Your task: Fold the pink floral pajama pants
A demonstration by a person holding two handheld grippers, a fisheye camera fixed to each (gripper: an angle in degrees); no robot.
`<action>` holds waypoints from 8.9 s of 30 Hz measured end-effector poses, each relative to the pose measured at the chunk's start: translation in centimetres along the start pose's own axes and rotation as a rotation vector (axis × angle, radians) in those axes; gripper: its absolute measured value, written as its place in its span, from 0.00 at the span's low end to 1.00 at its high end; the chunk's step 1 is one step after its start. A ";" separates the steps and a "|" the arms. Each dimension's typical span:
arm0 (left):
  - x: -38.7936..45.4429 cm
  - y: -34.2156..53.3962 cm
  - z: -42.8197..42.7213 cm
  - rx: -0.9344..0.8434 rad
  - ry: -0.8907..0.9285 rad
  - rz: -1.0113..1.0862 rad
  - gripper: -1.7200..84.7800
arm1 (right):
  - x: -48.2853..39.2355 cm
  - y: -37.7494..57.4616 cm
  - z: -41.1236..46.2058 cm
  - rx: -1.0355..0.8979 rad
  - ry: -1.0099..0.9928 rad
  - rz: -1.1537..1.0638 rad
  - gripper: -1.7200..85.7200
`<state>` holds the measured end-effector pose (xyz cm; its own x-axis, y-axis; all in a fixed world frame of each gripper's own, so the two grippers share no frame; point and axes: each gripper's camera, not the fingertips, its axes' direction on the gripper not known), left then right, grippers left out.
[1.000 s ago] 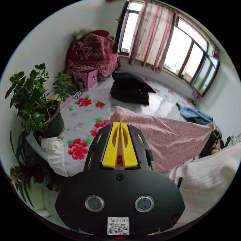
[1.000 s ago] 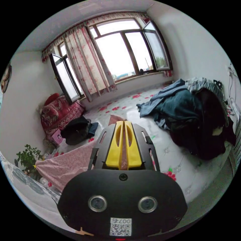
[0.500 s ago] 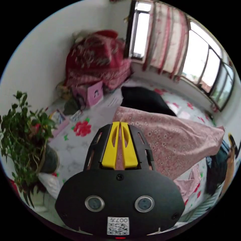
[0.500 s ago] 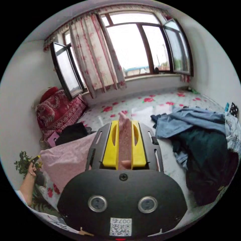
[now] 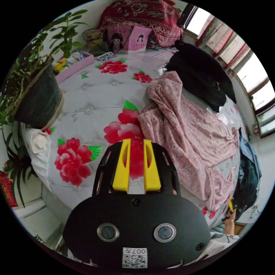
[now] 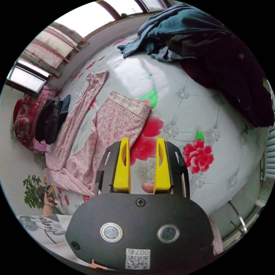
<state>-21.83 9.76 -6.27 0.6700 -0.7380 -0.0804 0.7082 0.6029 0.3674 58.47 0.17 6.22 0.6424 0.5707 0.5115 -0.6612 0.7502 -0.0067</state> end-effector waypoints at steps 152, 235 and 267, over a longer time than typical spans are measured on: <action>8.9 16.6 -14.4 0.044 0.102 0.268 0.01 | -1.1 0.0 -8.4 -0.112 0.189 -0.468 0.04; -16.3 24.1 -0.1 0.028 0.282 -0.343 0.13 | -23.8 31.3 3.5 -0.448 -0.283 -1.185 0.09; -18.4 21.3 2.6 0.042 0.327 -0.355 0.10 | -30.3 33.1 12.4 -0.629 -0.322 -1.393 0.03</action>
<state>-19.62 35.40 5.50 0.4279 -0.7580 -0.4923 0.9008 0.3132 0.3008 12.30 3.59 1.19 0.4261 -0.6985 0.5750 0.6778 0.6674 0.3084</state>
